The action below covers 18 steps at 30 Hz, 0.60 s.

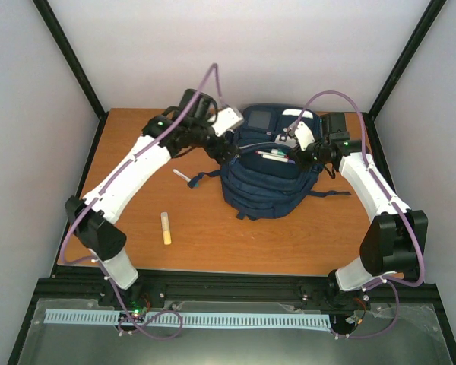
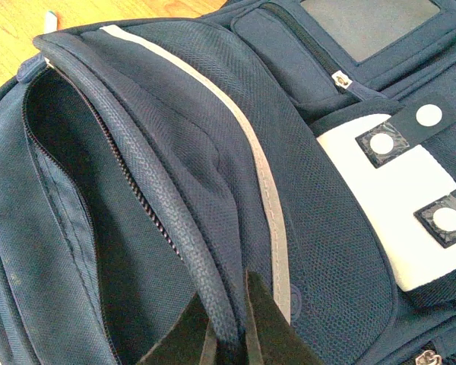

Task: Pack the student bag
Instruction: Place the stationery in the student bag, then pick up the stationery from the center of the board.

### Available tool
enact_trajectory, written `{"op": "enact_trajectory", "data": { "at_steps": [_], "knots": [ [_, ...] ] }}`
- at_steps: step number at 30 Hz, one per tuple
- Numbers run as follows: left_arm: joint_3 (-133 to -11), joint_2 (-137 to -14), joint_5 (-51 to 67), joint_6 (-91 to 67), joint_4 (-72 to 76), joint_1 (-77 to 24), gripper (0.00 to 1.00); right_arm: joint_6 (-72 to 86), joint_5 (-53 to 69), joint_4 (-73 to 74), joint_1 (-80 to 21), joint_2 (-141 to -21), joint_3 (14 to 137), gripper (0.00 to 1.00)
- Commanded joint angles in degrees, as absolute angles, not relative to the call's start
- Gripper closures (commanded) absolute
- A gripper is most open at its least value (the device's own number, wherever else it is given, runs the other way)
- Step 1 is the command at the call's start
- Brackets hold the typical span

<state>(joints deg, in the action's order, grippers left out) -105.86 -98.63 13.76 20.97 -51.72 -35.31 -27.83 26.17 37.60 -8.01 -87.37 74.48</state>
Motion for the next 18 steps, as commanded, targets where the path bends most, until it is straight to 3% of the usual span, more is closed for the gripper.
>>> {"op": "enact_trajectory", "data": {
  "at_steps": [1, 4, 8, 18],
  "knots": [
    [-101.0, -95.5, -11.1, 3.5, -46.1, -31.7, 0.0, -27.9, 27.5, 36.2, -7.3, -85.0, 74.4, 0.97],
    [-97.2, -97.0, -34.0, -3.1, -45.9, -30.3, 0.0, -28.2, 27.3, 36.2, -7.3, -84.8, 74.1, 0.97],
    [-101.8, -102.4, -19.8, -5.1, -57.1, -24.8, 0.0, -28.3, 27.0, 36.1, -7.3, -84.4, 73.3, 0.97],
    [-97.8, -105.1, -15.2, -23.3, -57.3, -19.8, 0.0, -30.1, 29.6, 40.1, -7.3, -83.8, 72.5, 0.97]
  ]
}}
